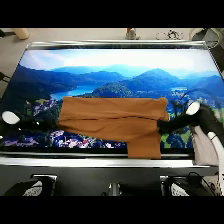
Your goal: Fold the shirts.
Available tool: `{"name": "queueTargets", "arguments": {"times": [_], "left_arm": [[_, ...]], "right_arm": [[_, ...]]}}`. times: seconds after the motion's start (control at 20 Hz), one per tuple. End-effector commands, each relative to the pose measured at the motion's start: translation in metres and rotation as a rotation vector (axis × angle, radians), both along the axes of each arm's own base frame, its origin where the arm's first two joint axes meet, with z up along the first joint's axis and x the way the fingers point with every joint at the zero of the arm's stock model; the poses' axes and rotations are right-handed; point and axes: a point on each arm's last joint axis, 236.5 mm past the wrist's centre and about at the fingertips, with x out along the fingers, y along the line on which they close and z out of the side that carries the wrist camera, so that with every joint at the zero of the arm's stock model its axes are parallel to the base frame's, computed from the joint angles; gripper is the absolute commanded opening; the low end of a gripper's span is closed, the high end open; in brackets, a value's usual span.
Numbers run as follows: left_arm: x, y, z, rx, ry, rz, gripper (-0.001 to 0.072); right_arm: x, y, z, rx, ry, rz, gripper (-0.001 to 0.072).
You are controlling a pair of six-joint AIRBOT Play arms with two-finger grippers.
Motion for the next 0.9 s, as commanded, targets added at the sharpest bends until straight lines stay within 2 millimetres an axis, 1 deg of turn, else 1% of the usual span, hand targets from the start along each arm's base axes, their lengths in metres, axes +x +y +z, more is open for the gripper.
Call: {"name": "queueTargets", "arguments": {"times": [0.0, 0.05, 0.1, 0.2, 0.25, 0.4, 0.45, 0.5, 0.55, 0.6, 0.65, 0.7, 0.75, 0.8, 0.85], "left_arm": [[0.049, 0.004, 0.056, 0.009, -0.158, -0.002, 0.0022], [0.067, 0.008, 0.056, 0.010, -0.167, 0.014, 0.0023], [0.085, 0.010, 0.051, 0.008, -0.160, 0.022, 0.0023], [0.117, 0.014, 0.035, -0.007, -0.120, 0.037, 0.0026], [0.134, 0.013, 0.025, -0.028, -0.098, 0.039, 0.0026], [0.172, -0.002, -0.001, -0.139, -0.038, 0.067, 0.0027], [0.180, -0.004, -0.008, -0.161, -0.023, 0.090, 0.0028], [0.185, -0.005, -0.016, -0.168, -0.006, 0.107, 0.0052], [0.188, -0.007, -0.021, -0.171, -0.002, 0.108, 0.0207], [0.188, -0.007, -0.024, -0.172, 0.005, 0.107, 0.0495], [0.187, -0.006, -0.022, -0.172, 0.008, 0.101, 0.0684], [0.185, -0.003, -0.017, -0.166, 0.009, 0.084, 0.0679], [0.182, 0.001, -0.009, -0.165, 0.014, 0.071, 0.0677], [0.177, 0.004, 0.000, -0.166, 0.015, 0.057, 0.0658], [0.173, 0.005, 0.009, -0.163, 0.007, 0.031, 0.0657]], "right_arm": [[0.077, -0.030, 0.067, -0.114, -0.264, -0.068, 0.0015], [0.099, -0.033, 0.071, -0.117, -0.296, -0.085, 0.0015], [0.119, -0.032, 0.067, -0.104, -0.307, -0.093, 0.0015], [0.150, -0.028, 0.051, -0.066, -0.309, -0.121, 0.0016], [0.164, -0.027, 0.040, -0.049, -0.301, -0.146, 0.0016], [0.191, -0.014, 0.015, 0.033, -0.298, -0.203, 0.0017], [0.198, -0.011, 0.010, 0.056, -0.305, -0.225, 0.0018], [0.200, -0.008, 0.004, 0.073, -0.298, -0.237, 0.0020], [0.200, -0.008, -0.002, 0.073, -0.287, -0.239, 0.0069], [0.200, -0.008, -0.004, 0.072, -0.284, -0.238, 0.0270], [0.199, -0.011, 0.000, 0.053, -0.292, -0.207, 0.0540], [0.192, -0.019, 0.006, 0.001, -0.289, -0.136, 0.0656], [0.181, -0.031, 0.008, -0.068, -0.256, -0.082, 0.0719], [0.164, -0.050, 0.003, -0.158, -0.195, -0.031, 0.0720], [0.146, -0.061, -0.006, -0.210, -0.113, 0.006, 0.0720]]}}
